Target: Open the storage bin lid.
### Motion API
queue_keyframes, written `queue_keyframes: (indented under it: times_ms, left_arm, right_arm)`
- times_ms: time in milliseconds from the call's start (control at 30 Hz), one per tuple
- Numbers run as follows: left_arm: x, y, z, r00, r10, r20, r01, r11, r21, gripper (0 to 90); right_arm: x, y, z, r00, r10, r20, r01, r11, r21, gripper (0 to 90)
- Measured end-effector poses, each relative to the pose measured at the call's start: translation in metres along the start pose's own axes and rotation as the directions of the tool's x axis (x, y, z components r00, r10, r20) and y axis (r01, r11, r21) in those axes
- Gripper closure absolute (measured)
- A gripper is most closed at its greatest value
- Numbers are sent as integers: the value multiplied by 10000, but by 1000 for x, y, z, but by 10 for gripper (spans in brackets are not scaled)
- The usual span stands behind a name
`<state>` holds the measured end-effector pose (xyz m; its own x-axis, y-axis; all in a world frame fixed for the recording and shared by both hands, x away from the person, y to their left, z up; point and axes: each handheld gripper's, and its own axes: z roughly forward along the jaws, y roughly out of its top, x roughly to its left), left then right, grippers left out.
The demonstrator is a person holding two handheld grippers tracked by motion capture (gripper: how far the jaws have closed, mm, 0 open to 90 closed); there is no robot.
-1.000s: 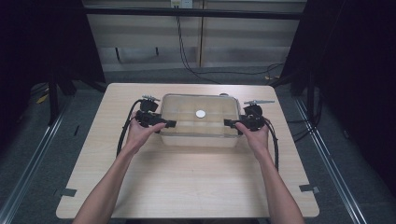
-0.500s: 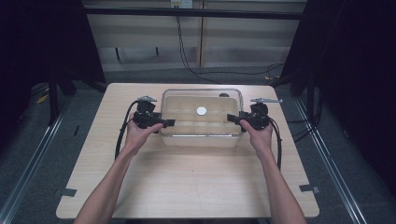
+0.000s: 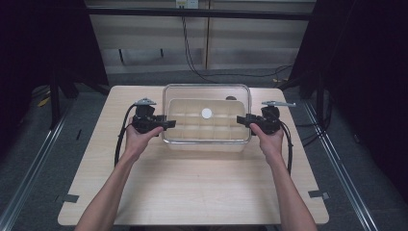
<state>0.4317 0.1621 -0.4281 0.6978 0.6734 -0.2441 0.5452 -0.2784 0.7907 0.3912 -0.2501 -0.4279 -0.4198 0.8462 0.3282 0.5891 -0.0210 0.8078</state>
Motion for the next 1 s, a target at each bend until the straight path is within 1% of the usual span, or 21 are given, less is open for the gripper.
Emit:
queue_keyframes:
  times_ms: [33,67,133,167,200,233,267,300,367,467,567,667,733,800,833,867,900,1000]
  left_arm:
    - [-1,-1,-1,10000,-4,8,4,10000,-80,456]
    - [-1,-1,-3,9999,105,-20,-105,9999,-84,464]
    - [-3,-2,-4,9999,105,-59,-107,9997,-241,472]
    - [-4,-3,-4,9997,230,-22,-231,9996,-185,479]
    - [-6,-4,-4,9996,266,27,-266,9994,-208,490]
    - [-8,-5,-5,9996,293,2,-293,9991,-317,498]
    - [-8,-6,-7,9994,335,62,-332,9988,-346,517]
    - [-9,-6,-8,9994,336,46,-334,9987,-392,535]
    - [-11,-6,-9,9993,362,-6,-362,9982,-486,547]
    - [-12,-7,-11,9994,347,-8,-346,9976,-596,568]
    - [-13,-8,-14,9996,266,70,-260,9970,-734,594]
    - [-16,-11,-17,9993,380,-36,-382,9969,-687,606]
    - [-16,-12,-20,9992,404,-23,-405,9964,-746,620]
    - [-16,-12,-23,9993,347,-110,-355,9960,-825,628]
    - [-16,-12,-24,9995,281,-146,-292,9961,-830,632]
    - [-16,-12,-26,9998,188,-90,-195,9961,-855,640]
    - [-16,-12,-27,9998,171,-99,-180,9954,-938,647]
    - [-18,-13,-30,9992,312,-237,-334,9946,-982,654]
  right_arm:
    - [0,0,-1,10000,-26,-19,26,10000,-37,492]
    - [1,1,-3,10000,-59,-31,59,10000,-52,496]
    - [2,1,-4,10000,-80,-47,80,9999,-125,501]
    - [3,0,-6,10000,-72,21,73,9999,-155,498]
    - [4,0,-7,9998,-132,119,134,9997,-186,495]
    - [4,-1,-8,9997,-85,222,90,9997,-216,496]
    - [4,-3,-9,9997,-107,215,112,9997,-228,497]
    - [3,-4,-10,9997,-85,227,90,9997,-247,498]
    - [2,-6,-13,10000,-6,81,8,9996,-268,514]
    - [3,-7,-17,9999,-105,97,109,9992,-394,528]
    - [4,-8,-21,10000,-73,34,74,9988,-483,547]
    - [7,-9,-24,10000,68,-37,-71,9980,-622,550]
    - [9,-9,-26,10000,-39,28,40,9984,-565,557]
    - [11,-9,-27,9999,-93,-42,91,9982,-587,579]
    - [11,-10,-27,9999,-124,-92,118,9981,-612,584]
    - [12,-11,-28,9998,-138,-114,131,9982,-590,587]
    - [13,-11,-28,9998,-143,-116,136,9980,-613,590]
    - [17,-12,-31,9996,-271,-95,263,9969,-736,591]
